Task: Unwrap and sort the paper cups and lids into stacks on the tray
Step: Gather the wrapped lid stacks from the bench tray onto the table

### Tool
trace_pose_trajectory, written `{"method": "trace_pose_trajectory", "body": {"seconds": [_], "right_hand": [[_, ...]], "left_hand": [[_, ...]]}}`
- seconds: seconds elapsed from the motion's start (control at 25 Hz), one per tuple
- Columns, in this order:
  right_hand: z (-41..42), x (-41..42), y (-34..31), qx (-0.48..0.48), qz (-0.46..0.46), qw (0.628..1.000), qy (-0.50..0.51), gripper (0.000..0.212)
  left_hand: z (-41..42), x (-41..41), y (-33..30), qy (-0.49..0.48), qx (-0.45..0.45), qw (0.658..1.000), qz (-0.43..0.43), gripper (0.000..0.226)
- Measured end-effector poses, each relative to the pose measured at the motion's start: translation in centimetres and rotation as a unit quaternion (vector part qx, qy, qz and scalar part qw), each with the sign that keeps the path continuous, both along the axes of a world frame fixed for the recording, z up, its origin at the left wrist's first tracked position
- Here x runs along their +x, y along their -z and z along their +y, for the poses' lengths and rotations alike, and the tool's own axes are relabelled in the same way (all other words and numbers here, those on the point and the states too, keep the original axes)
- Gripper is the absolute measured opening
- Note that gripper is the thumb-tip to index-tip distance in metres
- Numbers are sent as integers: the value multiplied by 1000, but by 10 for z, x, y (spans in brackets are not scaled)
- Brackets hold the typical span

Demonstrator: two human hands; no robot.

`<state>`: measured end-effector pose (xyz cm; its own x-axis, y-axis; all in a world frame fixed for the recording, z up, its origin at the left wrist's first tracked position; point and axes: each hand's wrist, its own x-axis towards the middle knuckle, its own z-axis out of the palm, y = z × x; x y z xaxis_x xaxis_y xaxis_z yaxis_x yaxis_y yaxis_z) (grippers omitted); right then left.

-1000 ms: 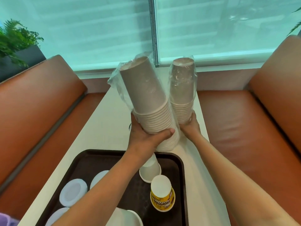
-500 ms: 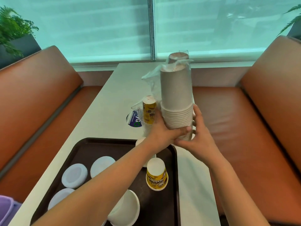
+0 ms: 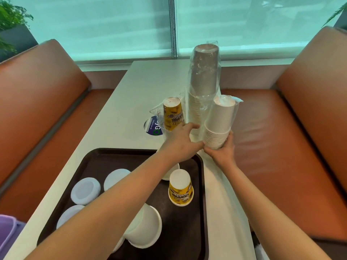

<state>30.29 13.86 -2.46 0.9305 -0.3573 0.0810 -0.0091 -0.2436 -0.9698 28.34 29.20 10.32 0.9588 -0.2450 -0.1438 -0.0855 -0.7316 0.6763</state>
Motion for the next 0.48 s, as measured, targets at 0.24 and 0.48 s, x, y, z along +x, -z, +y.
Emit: {"method": "trace_pose_trajectory", "body": {"seconds": [0.24,0.48], "right_hand": [[7,27,19,-44,40,998,-25,96],[-1,-13,16,-44,79,996,16,85]], "left_hand": [[28,-11,8,0,61,998,0,41],[34,-24,-8,-22,21,999,-11,38]]}}
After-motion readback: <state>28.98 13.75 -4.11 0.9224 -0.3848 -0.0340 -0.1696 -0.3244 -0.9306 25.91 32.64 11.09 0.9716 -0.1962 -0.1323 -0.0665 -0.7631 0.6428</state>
